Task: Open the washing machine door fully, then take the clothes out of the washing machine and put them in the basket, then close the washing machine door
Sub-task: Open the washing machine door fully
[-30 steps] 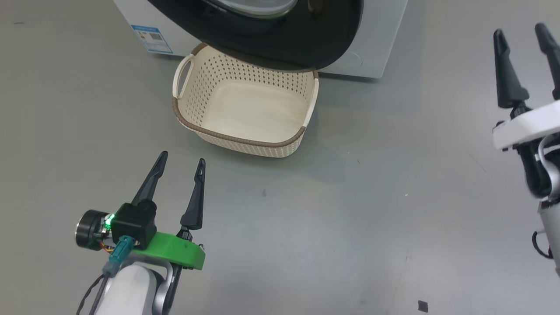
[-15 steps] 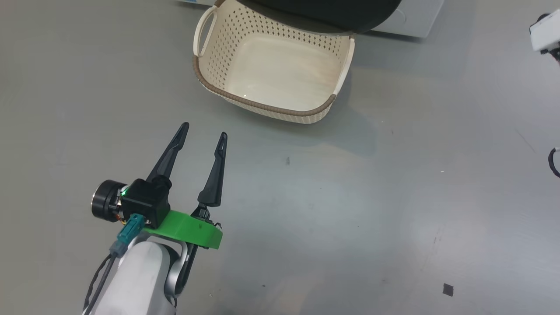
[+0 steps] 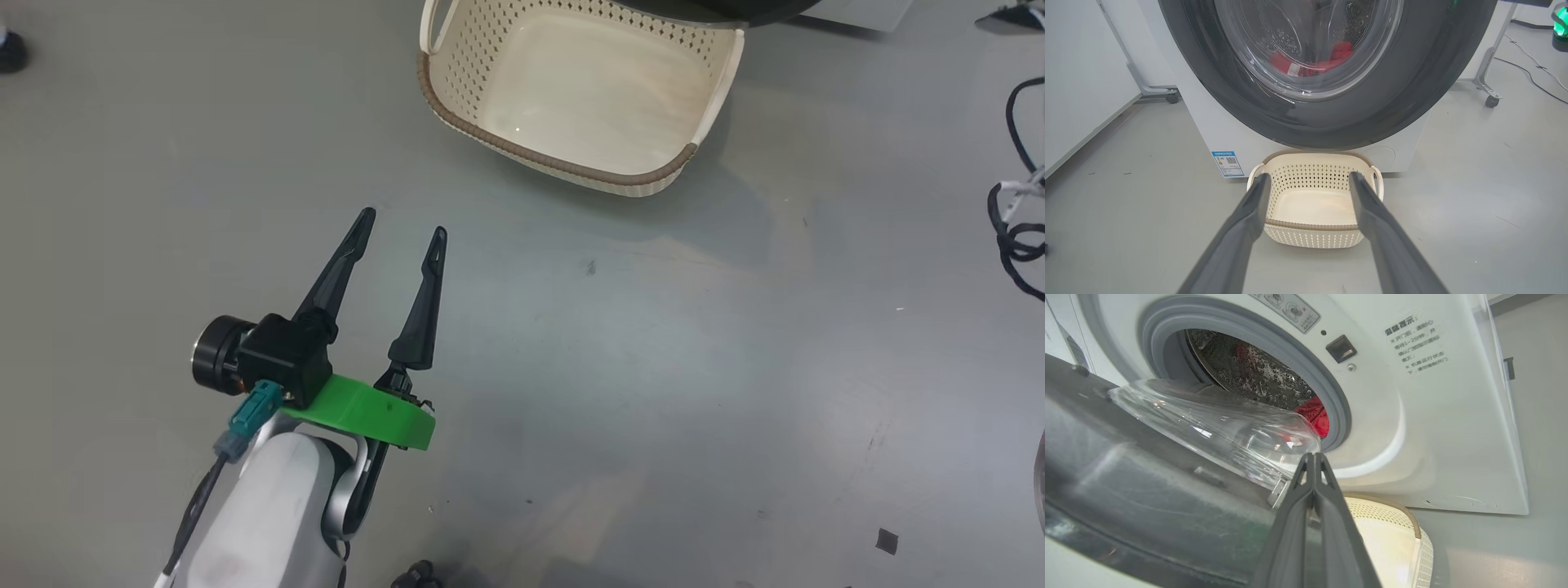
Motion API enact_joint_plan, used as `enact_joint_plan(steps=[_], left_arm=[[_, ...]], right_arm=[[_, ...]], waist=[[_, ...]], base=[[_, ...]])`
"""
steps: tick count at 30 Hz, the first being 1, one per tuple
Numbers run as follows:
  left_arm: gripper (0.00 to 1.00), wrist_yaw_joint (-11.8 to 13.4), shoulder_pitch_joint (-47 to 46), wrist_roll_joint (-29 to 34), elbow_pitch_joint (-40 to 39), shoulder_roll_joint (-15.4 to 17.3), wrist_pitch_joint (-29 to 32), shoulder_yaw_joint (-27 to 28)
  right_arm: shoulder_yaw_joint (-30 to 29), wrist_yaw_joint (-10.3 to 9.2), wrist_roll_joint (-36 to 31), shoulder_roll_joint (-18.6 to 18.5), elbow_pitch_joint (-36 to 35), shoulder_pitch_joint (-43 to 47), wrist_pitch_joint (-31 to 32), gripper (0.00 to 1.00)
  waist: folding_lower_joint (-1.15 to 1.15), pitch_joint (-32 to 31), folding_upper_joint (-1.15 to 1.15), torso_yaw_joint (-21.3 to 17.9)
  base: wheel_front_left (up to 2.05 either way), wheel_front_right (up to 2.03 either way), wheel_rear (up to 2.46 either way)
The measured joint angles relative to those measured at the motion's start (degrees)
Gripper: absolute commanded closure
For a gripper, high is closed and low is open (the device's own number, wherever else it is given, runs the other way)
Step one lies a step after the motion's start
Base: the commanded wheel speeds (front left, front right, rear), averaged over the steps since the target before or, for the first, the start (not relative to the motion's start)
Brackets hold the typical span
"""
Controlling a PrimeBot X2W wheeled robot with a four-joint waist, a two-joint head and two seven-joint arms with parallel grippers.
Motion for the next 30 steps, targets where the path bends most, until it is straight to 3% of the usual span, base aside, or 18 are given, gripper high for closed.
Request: enact_joint_plan(steps=[10,30], left_arm=[[0.0,1.0,-0.4,-0.4,0.4,-0.2,0.0,-0.4],[0.0,2.1,-0.6,-0.4,1.2,-0.2,0.0,-1.0]], right_arm=[[-1.8,-1.72,7.0,2.4,3.4,-5.4,7.7,1.0],[-6.5,-6.68,21.0,6.1,8.7,-6.5,20.3,1.0]], waist=[[0.0,0.8,0.0,1.9],[0.0,-0.6,0.0,1.2]], base=[[0.0,0.0,0.0],[0.0,0.0,0.0]])
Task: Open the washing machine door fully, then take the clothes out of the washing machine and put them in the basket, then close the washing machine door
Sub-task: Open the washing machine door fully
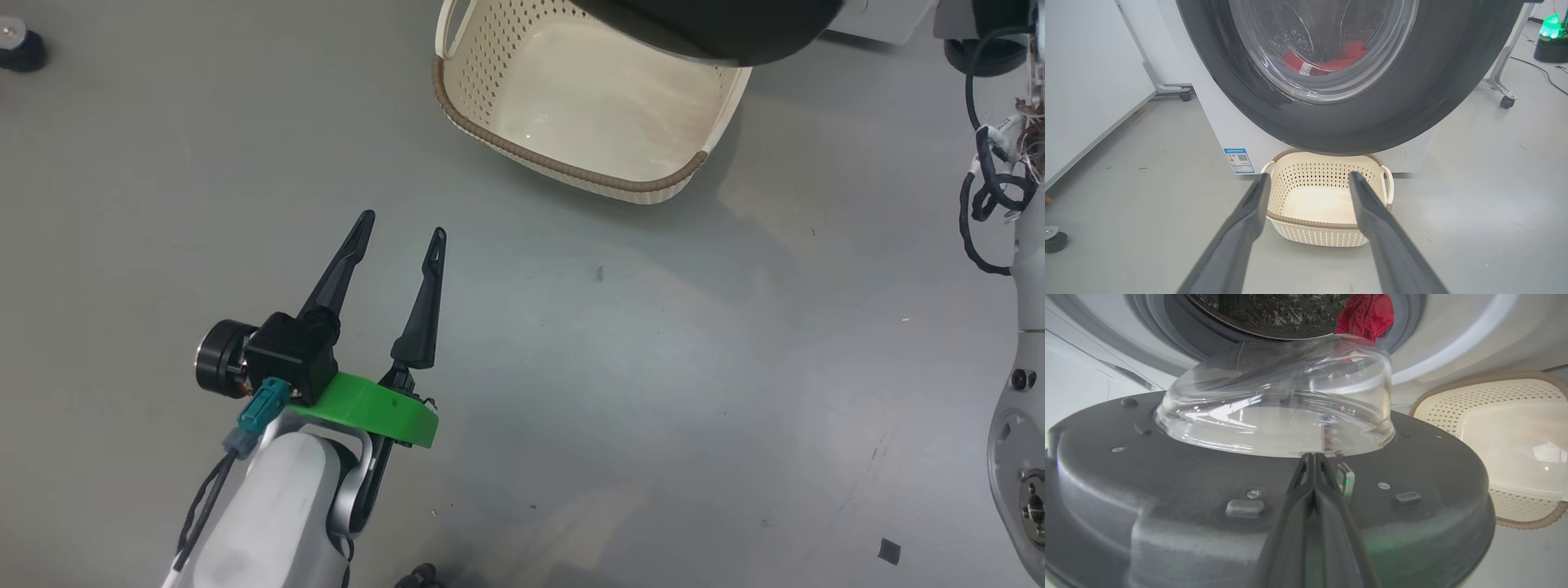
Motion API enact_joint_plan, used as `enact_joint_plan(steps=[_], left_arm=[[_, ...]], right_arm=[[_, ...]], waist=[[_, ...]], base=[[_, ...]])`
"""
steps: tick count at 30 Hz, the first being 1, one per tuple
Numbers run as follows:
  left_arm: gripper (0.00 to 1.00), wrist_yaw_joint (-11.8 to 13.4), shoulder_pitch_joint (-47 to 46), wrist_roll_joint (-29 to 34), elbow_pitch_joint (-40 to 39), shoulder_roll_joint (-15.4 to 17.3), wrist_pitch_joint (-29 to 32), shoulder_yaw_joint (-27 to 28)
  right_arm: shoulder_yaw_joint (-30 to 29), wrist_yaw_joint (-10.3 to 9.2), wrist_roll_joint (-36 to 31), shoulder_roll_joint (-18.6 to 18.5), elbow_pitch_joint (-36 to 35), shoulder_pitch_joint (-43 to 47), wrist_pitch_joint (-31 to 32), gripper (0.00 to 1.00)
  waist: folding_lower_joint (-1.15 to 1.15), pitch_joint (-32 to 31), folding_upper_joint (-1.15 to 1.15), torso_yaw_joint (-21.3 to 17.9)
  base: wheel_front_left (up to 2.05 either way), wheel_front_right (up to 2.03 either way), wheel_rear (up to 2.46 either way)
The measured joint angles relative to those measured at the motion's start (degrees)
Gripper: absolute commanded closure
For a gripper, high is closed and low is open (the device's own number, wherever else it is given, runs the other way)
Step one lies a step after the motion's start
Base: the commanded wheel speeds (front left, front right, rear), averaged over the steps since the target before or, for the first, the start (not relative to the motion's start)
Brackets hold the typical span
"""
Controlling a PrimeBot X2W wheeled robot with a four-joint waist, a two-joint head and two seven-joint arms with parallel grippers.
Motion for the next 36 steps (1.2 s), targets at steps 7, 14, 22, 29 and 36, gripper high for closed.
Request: enact_joint_plan(steps=[7,14,22,29,36], left_arm=[[0.0,0.2,0.0,0.0,0.4,0.0,0.0,-0.2],[0.0,0.5,0.0,0.0,0.7,0.0,0.0,-0.1],[0.0,0.7,0.0,0.0,1.0,0.0,0.0,0.0],[0.0,0.9,0.1,0.2,1.0,0.0,0.0,0.1],[0.0,0.9,0.9,0.5,1.0,0.0,0.0,0.1]], right_arm=[[-0.7,-0.73,1.7,0.5,1.1,0.8,2.2,1.0],[-0.9,-1.43,3.3,1.0,2.1,2.7,4.4,1.0],[-0.9,-1.49,5.1,2.0,3.3,5.3,5.7,1.0],[-0.2,-1.91,6.2,3.2,4.1,7.7,6.5,1.0],[1.2,-2.01,7.9,3.5,4.6,9.4,7.0,1.0]], waist=[[0.0,-1.2,0.0,0.0],[0.0,-2.9,0.0,0.1],[0.0,-5.1,0.0,0.2],[0.0,-7.3,0.0,0.2],[0.0,-8.8,0.0,0.4]], base=[[0.0,0.0,0.0],[0.0,0.0,0.0],[0.0,0.0,0.0],[0.0,0.0,0.0],[0.0,0.0,0.0]])
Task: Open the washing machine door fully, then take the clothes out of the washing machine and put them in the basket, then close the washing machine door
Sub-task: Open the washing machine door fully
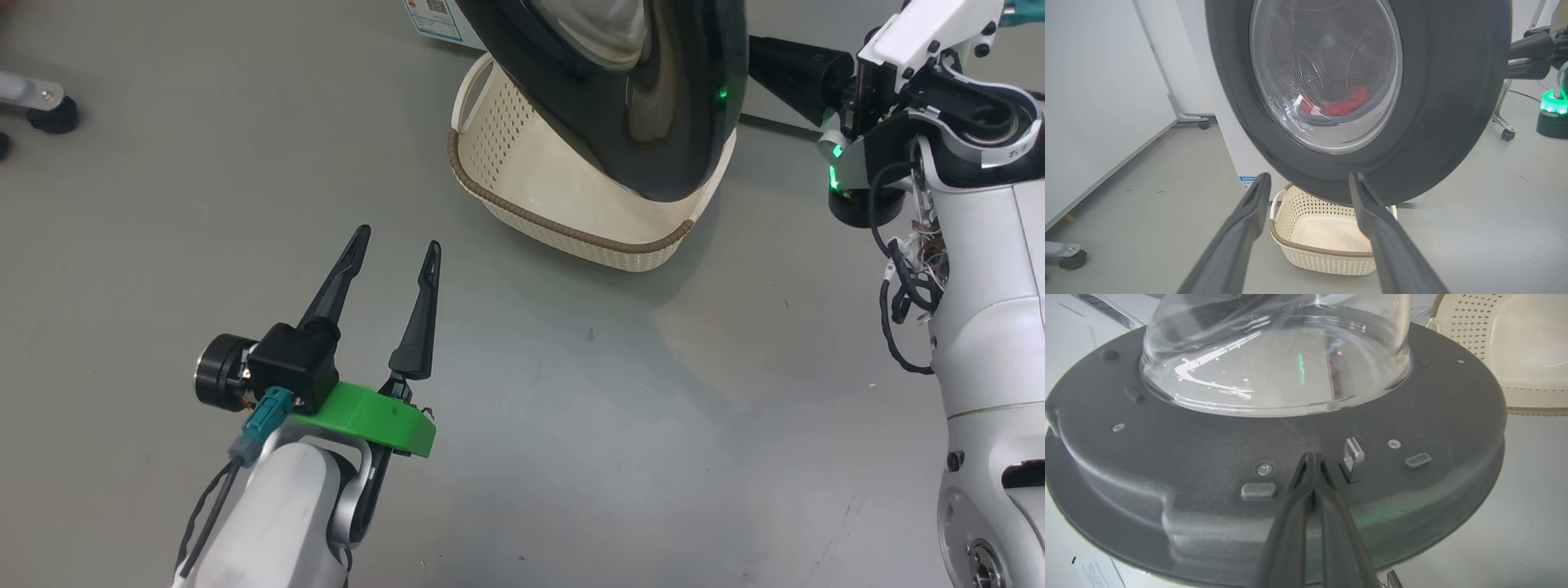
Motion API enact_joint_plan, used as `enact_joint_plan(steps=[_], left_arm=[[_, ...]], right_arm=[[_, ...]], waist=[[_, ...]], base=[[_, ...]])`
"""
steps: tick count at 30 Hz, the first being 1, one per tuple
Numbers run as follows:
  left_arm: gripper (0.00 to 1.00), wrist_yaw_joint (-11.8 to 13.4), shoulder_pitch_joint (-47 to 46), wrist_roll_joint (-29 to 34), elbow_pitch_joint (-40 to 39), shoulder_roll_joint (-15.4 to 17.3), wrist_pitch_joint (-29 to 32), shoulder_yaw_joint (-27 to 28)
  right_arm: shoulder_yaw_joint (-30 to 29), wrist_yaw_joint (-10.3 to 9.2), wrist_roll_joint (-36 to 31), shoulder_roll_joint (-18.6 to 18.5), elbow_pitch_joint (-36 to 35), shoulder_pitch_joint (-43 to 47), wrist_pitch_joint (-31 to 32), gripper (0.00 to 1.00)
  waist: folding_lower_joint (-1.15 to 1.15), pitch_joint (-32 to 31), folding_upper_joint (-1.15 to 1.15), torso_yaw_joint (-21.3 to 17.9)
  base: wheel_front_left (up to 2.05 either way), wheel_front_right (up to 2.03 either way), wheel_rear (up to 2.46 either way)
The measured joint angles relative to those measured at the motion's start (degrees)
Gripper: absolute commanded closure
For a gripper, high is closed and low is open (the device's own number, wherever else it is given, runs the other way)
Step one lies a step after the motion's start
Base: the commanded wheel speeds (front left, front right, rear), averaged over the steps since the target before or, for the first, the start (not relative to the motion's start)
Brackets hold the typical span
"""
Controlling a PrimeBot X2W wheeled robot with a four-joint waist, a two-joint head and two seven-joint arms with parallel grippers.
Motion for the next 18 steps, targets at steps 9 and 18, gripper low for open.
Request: enact_joint_plan(steps=[9,18], left_arm=[[0.0,0.0,0.6,0.0,-0.2,0.0,0.0,-0.1],[0.0,0.0,1.1,0.0,-0.2,0.0,0.0,-0.8]], right_arm=[[3.4,-0.49,1.7,0.4,-0.1,1.6,0.8,1.0],[10.3,-0.92,10.7,0.3,-1.8,3.0,1.5,1.0]], waist=[[0.0,-0.5,0.0,0.4],[0.0,-0.7,0.0,1.5]], base=[[0.0,0.0,0.0],[0.0,0.0,0.0]])
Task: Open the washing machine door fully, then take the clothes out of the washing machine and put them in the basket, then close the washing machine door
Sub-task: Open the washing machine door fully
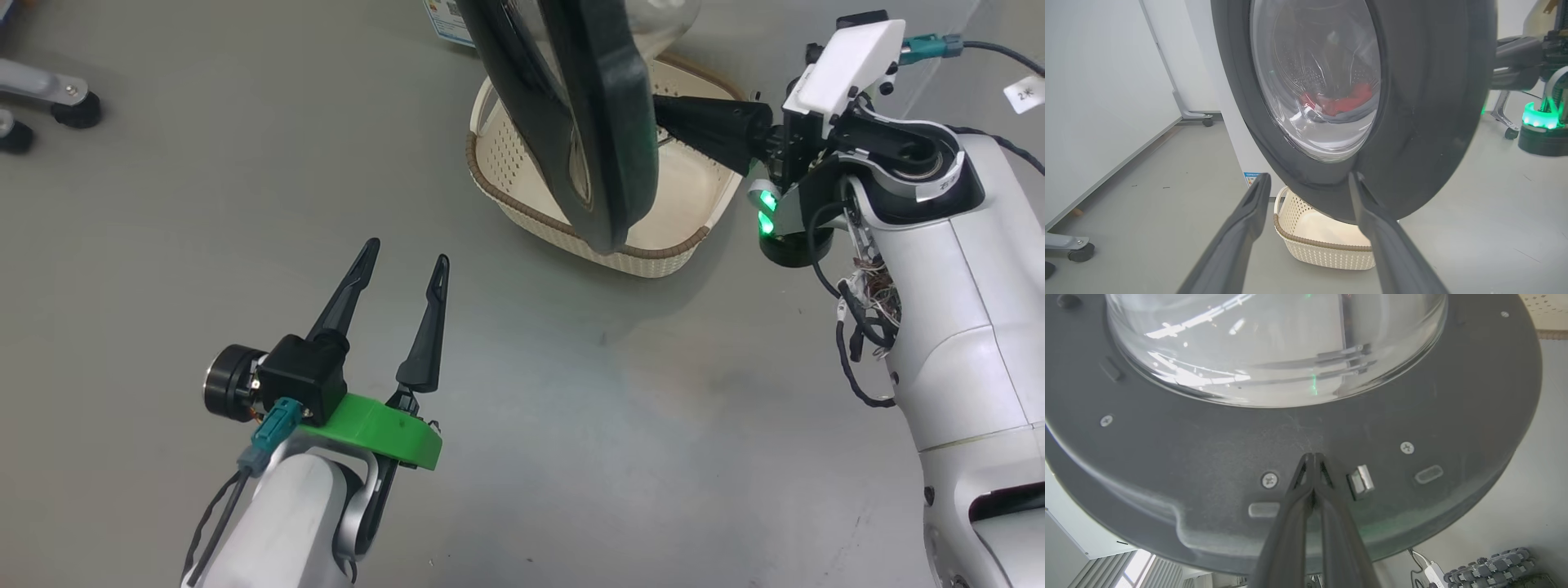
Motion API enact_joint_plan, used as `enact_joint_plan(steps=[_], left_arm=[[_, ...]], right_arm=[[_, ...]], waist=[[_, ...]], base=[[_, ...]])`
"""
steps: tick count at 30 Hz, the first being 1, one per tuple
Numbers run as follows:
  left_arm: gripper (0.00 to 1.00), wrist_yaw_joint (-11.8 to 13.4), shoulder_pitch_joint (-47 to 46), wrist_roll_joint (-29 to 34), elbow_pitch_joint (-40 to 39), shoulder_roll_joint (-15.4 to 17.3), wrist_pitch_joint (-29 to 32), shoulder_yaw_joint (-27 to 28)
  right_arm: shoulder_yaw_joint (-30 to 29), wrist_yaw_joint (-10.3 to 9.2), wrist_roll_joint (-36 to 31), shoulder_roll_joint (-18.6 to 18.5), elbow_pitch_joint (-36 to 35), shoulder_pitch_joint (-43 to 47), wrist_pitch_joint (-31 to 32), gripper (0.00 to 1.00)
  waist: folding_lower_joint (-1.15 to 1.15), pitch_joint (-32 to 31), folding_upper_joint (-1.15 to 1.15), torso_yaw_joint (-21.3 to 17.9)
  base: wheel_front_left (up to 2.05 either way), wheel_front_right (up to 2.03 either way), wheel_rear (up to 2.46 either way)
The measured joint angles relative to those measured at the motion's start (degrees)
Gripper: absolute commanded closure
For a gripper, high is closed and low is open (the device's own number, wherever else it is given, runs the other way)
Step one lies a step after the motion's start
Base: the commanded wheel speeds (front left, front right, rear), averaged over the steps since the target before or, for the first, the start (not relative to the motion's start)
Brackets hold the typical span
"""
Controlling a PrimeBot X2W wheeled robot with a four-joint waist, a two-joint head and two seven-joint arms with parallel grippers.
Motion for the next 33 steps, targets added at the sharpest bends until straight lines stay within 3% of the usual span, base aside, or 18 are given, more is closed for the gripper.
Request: enact_joint_plan(steps=[14,26,30,33], left_arm=[[0.0,0.0,0.4,-0.1,0.0,0.0,0.0,-0.6],[0.0,0.6,1.3,0.0,0.2,0.0,0.0,1.1],[0.0,1.0,1.4,0.5,0.6,0.0,0.0,2.7],[0.0,1.1,1.5,1.3,0.9,0.0,0.0,3.9]], right_arm=[[11.4,-0.54,6.8,0.0,-4.3,2.7,-1.6,1.0],[13.8,-0.33,7.5,0.1,-5.2,3.3,-6.5,1.0],[14.3,2.99,2.2,0.1,-5.3,3.4,-10.2,1.0],[16.6,6.65,-3.8,-0.6,-6.3,3.5,-12.9,1.0]], waist=[[0.0,-0.4,0.0,1.7],[0.0,-1.1,0.0,1.5],[0.0,-2.2,0.0,0.6],[0.0,-3.0,0.0,-0.5]], base=[[0.0,0.0,0.0],[0.0,0.0,0.0],[0.0,0.0,0.0],[0.0,0.0,0.0]])
